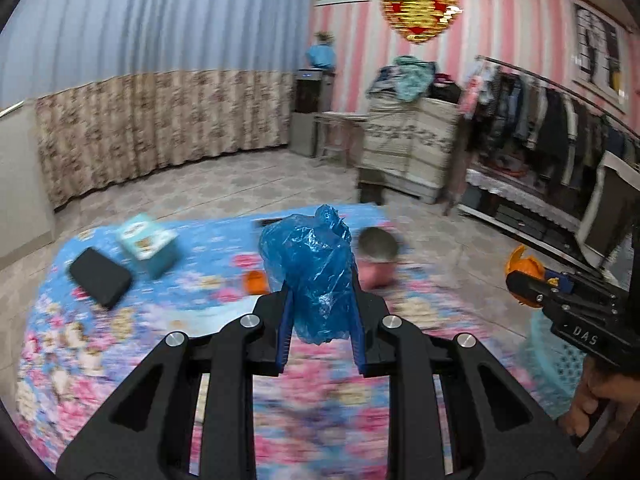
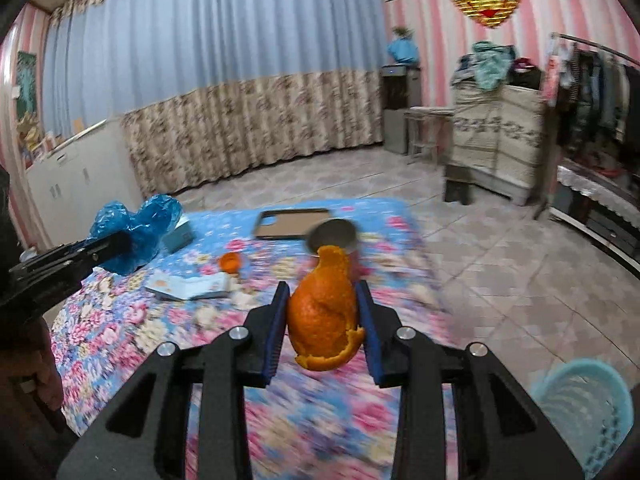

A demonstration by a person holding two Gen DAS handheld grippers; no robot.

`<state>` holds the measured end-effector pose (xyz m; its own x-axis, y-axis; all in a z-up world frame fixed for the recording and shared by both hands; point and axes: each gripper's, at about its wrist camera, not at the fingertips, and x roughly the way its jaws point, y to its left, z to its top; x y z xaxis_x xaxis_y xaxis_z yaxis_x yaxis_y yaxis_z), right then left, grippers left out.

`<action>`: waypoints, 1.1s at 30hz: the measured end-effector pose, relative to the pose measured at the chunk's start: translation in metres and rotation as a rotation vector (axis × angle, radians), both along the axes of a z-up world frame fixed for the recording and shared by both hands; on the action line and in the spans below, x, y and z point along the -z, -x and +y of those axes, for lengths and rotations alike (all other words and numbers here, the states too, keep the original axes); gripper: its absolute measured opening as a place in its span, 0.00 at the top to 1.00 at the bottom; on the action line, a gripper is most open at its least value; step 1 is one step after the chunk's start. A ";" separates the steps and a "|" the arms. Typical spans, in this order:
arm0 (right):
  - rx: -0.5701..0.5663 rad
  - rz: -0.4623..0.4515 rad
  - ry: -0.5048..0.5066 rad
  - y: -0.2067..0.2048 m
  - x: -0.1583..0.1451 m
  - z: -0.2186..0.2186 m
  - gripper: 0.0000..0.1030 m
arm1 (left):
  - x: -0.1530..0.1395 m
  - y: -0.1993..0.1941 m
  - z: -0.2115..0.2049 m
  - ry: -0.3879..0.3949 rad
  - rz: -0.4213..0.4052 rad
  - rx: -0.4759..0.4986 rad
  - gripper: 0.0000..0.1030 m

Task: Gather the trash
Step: 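Carry the blue bag in the left tool and peel in the right tool to the basket, then open both tools to drop the bag and peel into the basket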

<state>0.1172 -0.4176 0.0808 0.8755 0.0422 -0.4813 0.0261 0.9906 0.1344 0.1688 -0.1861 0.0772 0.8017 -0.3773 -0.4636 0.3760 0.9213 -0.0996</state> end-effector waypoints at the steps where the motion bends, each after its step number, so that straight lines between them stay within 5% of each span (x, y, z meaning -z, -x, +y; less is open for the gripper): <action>1: 0.019 -0.003 0.001 0.009 -0.001 -0.014 0.67 | -0.001 0.006 -0.015 0.001 -0.003 0.021 0.78; 9: 0.247 0.007 0.006 0.101 0.004 -0.149 0.67 | 0.016 0.073 -0.181 -0.001 0.028 0.296 0.78; 15: 0.340 0.054 -0.016 0.135 0.029 -0.211 0.67 | 0.049 0.106 -0.268 -0.036 0.088 0.448 0.78; 19: 0.358 0.075 -0.038 0.139 0.044 -0.229 0.66 | 0.066 0.109 -0.292 -0.051 0.124 0.484 0.75; 22: 0.370 0.079 -0.061 0.138 0.054 -0.233 0.63 | 0.071 0.105 -0.300 -0.068 0.110 0.488 0.48; 27: 0.390 0.075 -0.070 0.138 0.062 -0.233 0.52 | 0.069 0.095 -0.310 -0.074 0.106 0.485 0.32; 33: 0.399 0.068 -0.072 0.139 0.060 -0.233 0.51 | 0.060 0.086 -0.295 -0.057 0.092 0.444 0.32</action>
